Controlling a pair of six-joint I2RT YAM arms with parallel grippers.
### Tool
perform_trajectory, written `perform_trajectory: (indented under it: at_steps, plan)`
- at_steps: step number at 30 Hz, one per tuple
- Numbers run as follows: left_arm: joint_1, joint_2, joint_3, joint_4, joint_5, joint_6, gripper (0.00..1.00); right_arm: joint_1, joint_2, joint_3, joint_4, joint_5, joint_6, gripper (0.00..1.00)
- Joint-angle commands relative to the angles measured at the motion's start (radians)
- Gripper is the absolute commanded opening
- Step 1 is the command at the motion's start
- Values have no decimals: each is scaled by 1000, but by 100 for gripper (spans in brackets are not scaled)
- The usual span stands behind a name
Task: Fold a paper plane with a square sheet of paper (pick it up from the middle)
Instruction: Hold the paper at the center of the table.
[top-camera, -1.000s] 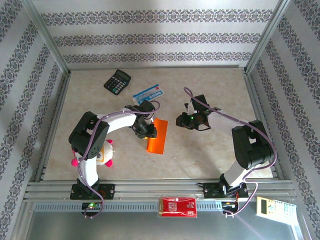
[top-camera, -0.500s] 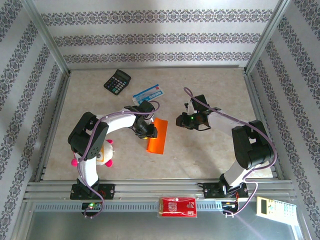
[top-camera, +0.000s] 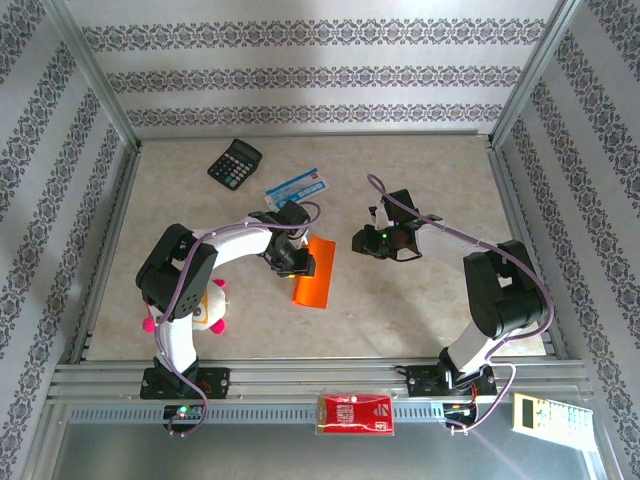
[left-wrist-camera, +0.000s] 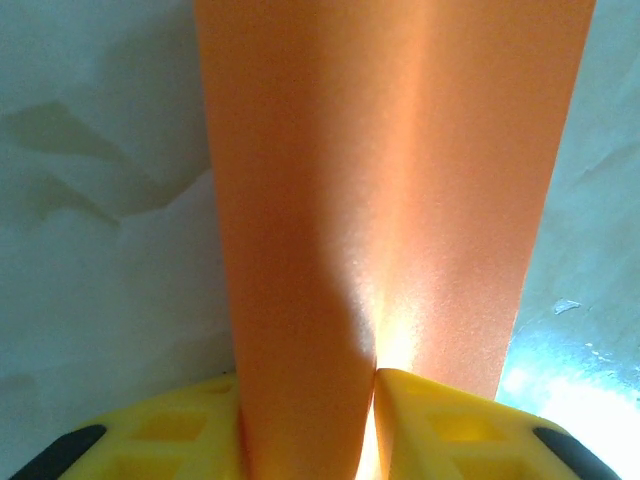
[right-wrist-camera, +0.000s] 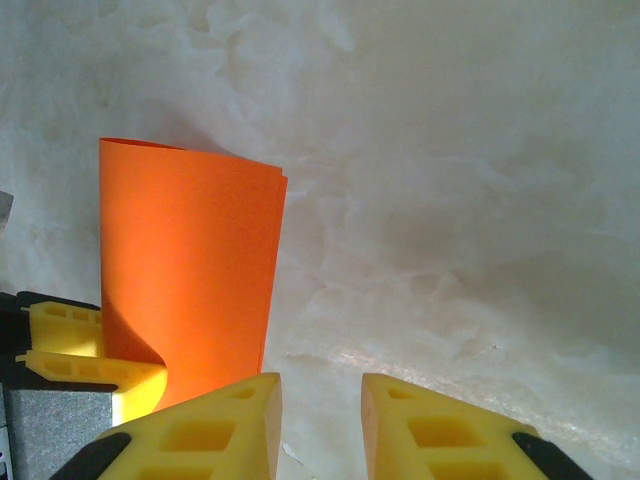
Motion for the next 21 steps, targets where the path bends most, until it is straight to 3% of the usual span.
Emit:
perform_trajectory:
  at_steps: [1, 21]
  plan:
    - [3, 42, -4, -113, -95, 40, 37, -5, 6, -10, -3, -3, 4, 28]
    - [1, 56, 8, -138, -115, 58, 37, -3, 4, -8, -3, -2, 6, 28]
